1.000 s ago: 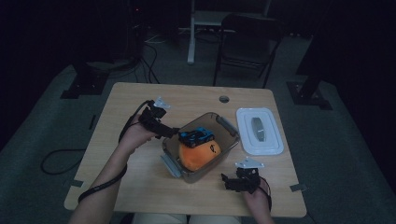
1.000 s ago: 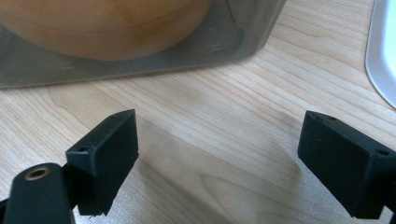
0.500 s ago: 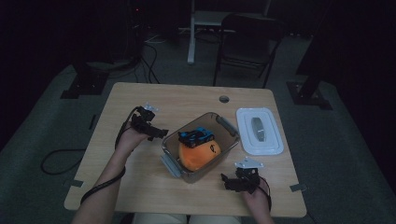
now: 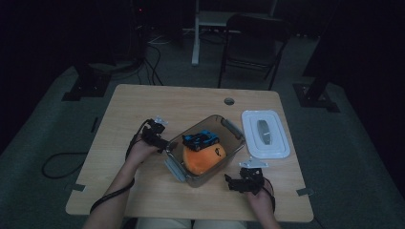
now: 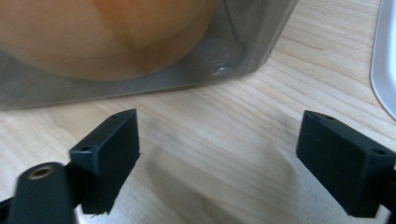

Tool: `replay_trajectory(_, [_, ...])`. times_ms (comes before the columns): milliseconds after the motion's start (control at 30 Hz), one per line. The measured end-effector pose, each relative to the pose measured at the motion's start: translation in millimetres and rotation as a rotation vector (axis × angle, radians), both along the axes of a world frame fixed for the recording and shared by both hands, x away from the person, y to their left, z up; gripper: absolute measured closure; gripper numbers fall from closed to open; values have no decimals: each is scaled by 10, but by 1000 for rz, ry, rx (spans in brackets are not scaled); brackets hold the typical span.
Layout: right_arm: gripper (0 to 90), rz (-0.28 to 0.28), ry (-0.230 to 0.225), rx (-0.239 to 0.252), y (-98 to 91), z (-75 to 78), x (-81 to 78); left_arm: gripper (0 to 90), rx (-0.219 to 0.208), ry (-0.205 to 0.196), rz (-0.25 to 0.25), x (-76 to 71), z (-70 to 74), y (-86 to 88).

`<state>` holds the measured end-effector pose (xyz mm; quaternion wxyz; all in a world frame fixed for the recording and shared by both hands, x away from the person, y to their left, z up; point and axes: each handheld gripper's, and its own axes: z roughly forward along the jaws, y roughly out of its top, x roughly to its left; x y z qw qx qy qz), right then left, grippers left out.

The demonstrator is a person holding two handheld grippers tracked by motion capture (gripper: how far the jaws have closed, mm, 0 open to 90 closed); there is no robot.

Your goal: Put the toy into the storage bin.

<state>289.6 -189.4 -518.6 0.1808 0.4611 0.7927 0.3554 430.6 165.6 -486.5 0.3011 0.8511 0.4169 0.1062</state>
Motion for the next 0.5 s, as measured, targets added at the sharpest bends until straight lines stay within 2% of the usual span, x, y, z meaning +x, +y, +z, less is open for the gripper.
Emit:
replay_trajectory(233, [135, -15, -5, 0, 18, 42, 69, 11, 10, 3, -9, -96, -60, 9])
replay_trajectory(500, [137, -29, -9, -17, -7, 62, 133, 11, 9, -3, -61, -248, -63, -59])
